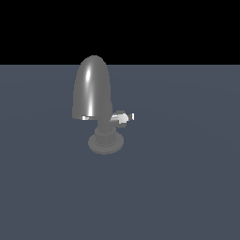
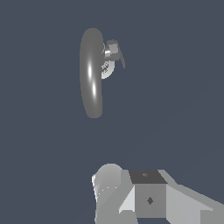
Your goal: Turn on the faucet by rotating a designated handle.
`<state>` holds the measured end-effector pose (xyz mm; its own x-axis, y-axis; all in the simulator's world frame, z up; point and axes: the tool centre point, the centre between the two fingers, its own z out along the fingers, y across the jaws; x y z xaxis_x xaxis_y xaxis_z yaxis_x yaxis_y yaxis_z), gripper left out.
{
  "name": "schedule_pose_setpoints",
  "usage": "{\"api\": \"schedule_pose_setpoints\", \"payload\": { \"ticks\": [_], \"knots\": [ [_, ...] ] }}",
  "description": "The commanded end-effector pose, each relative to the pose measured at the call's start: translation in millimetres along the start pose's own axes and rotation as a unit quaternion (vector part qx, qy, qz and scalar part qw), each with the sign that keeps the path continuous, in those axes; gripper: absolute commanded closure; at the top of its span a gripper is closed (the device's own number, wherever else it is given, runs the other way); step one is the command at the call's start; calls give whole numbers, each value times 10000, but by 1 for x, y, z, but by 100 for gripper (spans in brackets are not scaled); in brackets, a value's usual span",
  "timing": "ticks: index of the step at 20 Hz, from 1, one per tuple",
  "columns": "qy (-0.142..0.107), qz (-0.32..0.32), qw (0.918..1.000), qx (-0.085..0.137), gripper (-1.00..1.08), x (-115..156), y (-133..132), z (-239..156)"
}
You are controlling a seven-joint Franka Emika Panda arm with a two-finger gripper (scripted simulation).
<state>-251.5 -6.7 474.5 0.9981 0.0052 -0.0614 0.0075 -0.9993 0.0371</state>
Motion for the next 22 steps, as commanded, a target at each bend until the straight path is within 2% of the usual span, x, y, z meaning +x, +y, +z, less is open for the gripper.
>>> {"api": "schedule_pose_setpoints", "payload": {
  "ticks": [1,6,12,17,22],
  "knots": [
    [0,0,10000,0,108,0,0,0],
    [-54,45,10000,23,108,3,-1,0],
    [-261,221,9993,114,108,13,-5,1],
    [-558,473,9970,244,108,28,-9,3],
    [-971,824,9910,424,108,50,-14,6]
  ]
}}
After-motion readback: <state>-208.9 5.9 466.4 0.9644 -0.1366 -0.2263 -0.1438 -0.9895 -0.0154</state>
